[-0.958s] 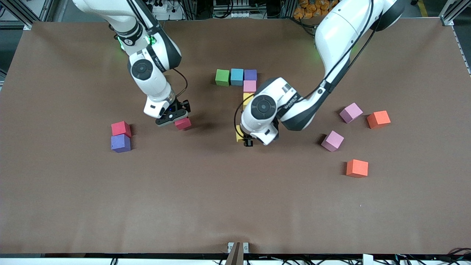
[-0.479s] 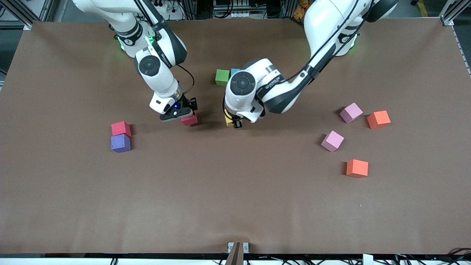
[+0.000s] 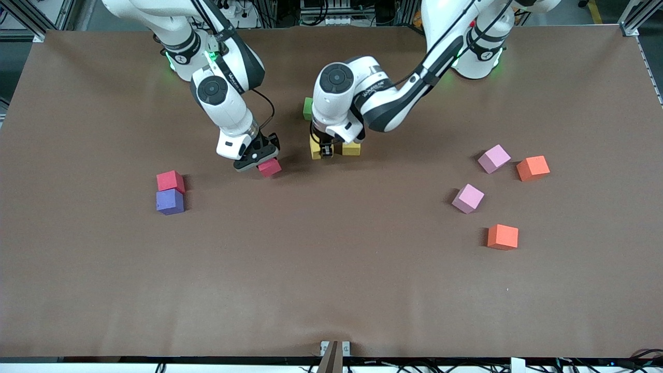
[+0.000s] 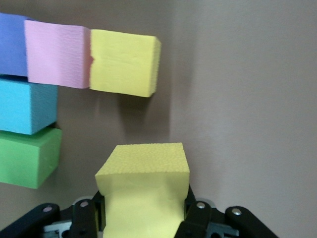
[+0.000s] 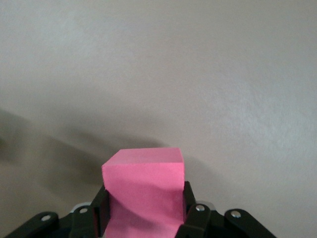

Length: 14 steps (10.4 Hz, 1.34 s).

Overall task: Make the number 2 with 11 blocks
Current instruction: 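Lower the yellow cube against the first yellow cube with the left gripper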

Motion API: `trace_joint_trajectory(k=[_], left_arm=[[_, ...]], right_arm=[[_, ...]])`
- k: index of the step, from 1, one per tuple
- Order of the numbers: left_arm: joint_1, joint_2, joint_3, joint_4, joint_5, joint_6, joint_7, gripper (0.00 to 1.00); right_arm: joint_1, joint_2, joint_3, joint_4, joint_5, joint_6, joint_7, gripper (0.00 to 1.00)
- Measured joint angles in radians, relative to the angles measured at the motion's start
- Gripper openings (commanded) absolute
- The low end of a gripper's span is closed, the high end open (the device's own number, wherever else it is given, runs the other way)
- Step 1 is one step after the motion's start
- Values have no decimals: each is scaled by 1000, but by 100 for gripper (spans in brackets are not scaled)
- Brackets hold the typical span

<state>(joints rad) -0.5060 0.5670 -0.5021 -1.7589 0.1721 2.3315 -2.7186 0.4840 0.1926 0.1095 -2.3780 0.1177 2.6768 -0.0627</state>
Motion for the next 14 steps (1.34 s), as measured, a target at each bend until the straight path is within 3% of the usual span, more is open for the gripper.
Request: trace_joint_trajectory(k=[8,14], left_arm=[[-26,65,10,-43,60,94,-8,32],[-49,78,12,-71,96,95,-8,32]], right_arm=[[-44,0,-7,21,-5,-16,-433,37],[-44,0,-8,25,-9,-16,-463,36]])
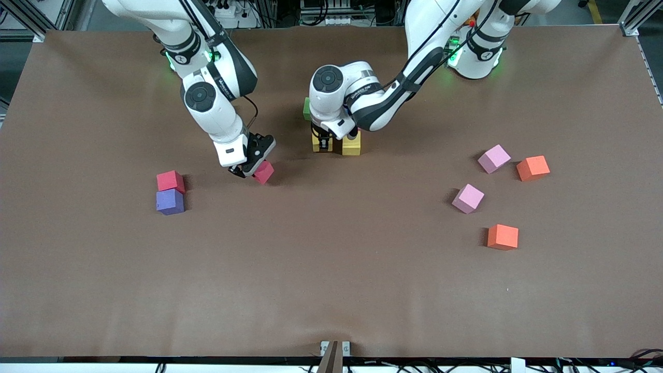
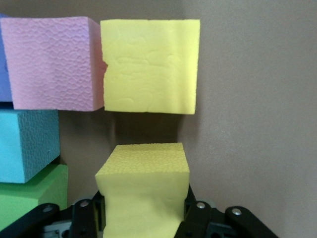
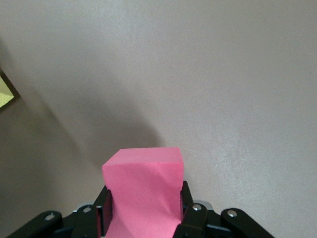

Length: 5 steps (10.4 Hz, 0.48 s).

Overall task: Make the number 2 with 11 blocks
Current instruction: 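Lower the yellow cube against the first yellow cube with the left gripper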

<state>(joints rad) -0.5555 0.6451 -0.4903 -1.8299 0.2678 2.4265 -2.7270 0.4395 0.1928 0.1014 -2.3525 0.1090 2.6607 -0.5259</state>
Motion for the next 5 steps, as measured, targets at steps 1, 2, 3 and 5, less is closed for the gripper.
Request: trace_joint_trajectory(k=[1,2,3,5], left_arm=[[1,0,1,-10,7,0,0,32],[2,0,2,-21,12,0,0,32],[4,0,2,-29,13,0,0,32],[8,-1,3,-31,14,0,0,32]], right_arm=[[0,0,0,0,0,0,0,36],[0,0,0,0,0,0,0,36],[0,0,0,0,0,0,0,36],[0,0,0,0,0,0,0,35]])
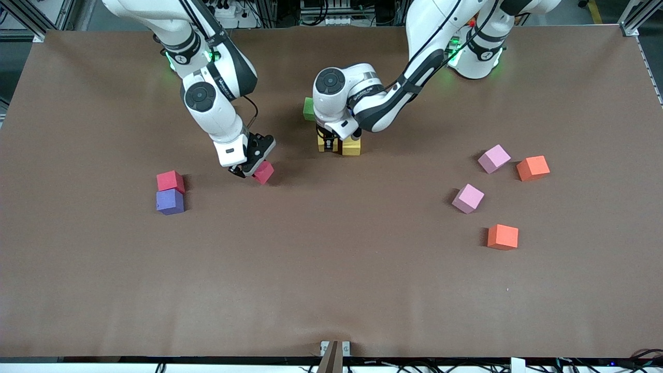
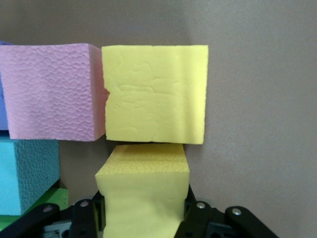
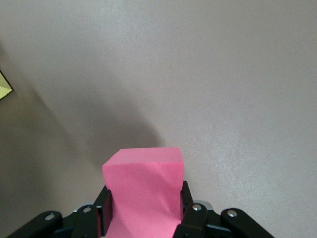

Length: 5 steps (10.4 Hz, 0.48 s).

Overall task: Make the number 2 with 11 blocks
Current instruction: 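Lower the yellow cube against the first yellow cube with the left gripper, then open the left gripper off yellow while the right gripper carries pink toward row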

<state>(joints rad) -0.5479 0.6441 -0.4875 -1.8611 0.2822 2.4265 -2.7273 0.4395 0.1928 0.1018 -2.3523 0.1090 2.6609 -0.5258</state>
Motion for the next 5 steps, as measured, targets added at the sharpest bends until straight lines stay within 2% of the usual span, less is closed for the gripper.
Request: trace_joint_trajectory(k=[5], left_arm=[[1,-1,1,0,11,0,0,32]], right_arm=[[14,1,10,0,0,-4,4,35]])
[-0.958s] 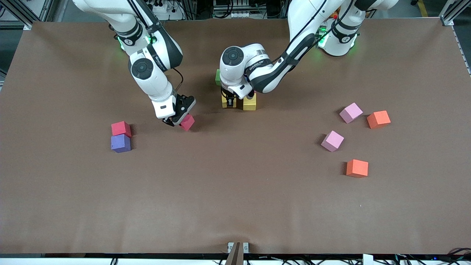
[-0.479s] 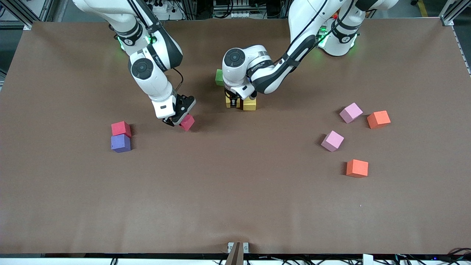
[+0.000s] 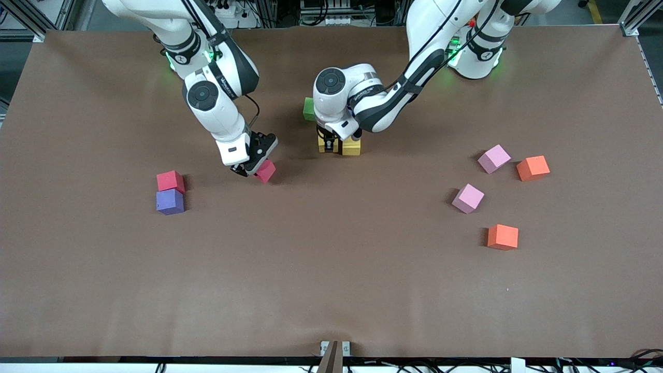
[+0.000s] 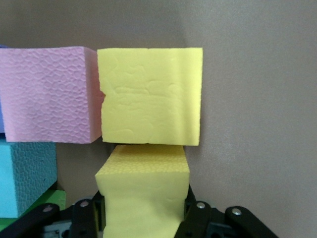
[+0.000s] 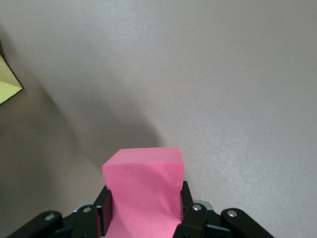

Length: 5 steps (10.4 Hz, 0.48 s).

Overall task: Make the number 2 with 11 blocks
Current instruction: 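Open the left gripper off yellow while the right gripper carries pink toward row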

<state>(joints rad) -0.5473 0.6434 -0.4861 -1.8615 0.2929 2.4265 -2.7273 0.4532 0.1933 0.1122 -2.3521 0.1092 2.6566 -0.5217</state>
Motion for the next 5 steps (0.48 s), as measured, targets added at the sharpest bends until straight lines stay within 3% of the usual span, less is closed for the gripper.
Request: trace_joint_trajectory(k=[5], left_arm=[[2,0,5,-1,7,0,0,32]], right_arm=[[24,0,4,0,-1,-57,-35,35]])
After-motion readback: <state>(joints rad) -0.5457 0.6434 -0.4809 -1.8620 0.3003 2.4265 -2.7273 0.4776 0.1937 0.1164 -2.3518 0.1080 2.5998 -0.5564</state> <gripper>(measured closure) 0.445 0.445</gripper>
